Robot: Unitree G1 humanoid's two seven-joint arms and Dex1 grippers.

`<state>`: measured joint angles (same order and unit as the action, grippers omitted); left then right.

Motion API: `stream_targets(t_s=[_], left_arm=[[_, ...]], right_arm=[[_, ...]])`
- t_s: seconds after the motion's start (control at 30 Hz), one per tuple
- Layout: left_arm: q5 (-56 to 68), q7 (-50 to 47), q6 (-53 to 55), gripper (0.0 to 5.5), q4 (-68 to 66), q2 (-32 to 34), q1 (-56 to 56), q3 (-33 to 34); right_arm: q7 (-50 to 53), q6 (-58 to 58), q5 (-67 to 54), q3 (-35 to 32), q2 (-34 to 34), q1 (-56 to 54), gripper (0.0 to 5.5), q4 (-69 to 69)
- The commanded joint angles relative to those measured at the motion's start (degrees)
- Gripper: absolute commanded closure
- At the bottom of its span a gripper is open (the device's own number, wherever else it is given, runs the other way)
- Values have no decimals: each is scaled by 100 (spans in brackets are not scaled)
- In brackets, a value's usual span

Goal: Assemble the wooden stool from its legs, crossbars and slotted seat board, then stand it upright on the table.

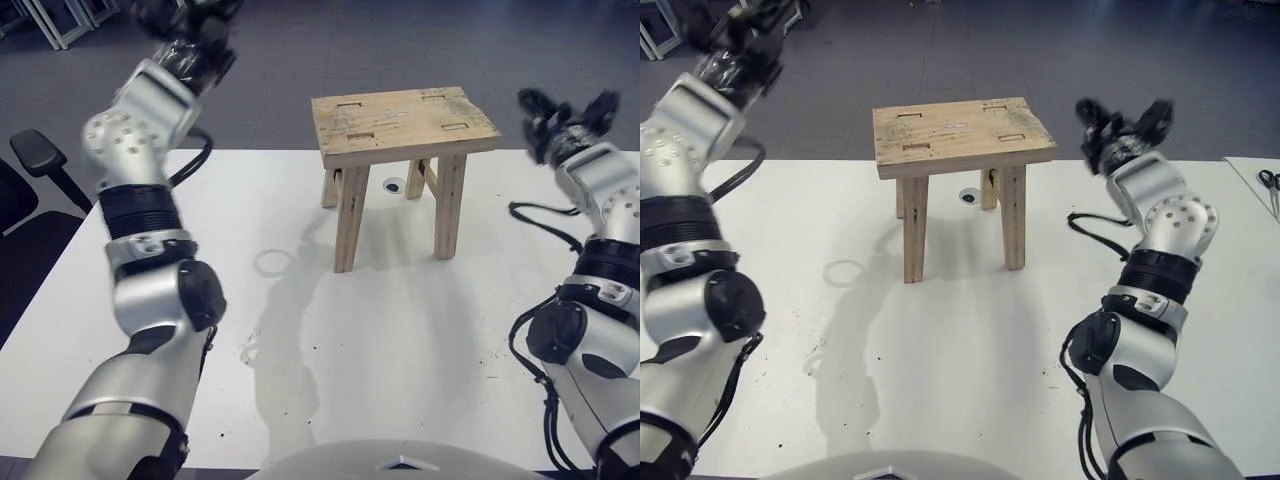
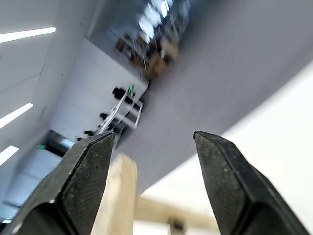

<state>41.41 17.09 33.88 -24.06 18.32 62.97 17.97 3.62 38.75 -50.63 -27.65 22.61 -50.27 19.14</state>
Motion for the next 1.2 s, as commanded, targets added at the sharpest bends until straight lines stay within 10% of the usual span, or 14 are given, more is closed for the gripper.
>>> stream_targets(t_s=[0.03, 0.23, 0.4, 0.63, 0.87, 1.2], left_arm=[[-982, 115, -1028, 51, -92, -374, 360, -762], [-2318, 267, -2197, 51, -2338, -823, 328, -1449], [-3441, 760, -1117, 51, -3549, -1181, -696, -2618], [-3193, 375, -1805, 51, -3635, -962, -318, -1950], [-1824, 217, -2608, 51, 471, -1194, -1379, -742], [-3286, -681, -2124, 51, 4766, -827, -5340, -1494]], right_arm=[[-953, -840, 1107, 1236, 16, -484, 252, -661], [-1832, -1351, 2255, 2178, -524, -696, 252, 1338], [-2042, -1261, 2585, 2188, -715, -94, 252, 1973], [-2131, -1037, 2365, 1910, -867, 7, 252, 1313], [-1709, -2095, 2599, 1679, -954, 703, 252, -1385], [-1341, -2346, 3822, 2549, -839, 3997, 252, -4639]])
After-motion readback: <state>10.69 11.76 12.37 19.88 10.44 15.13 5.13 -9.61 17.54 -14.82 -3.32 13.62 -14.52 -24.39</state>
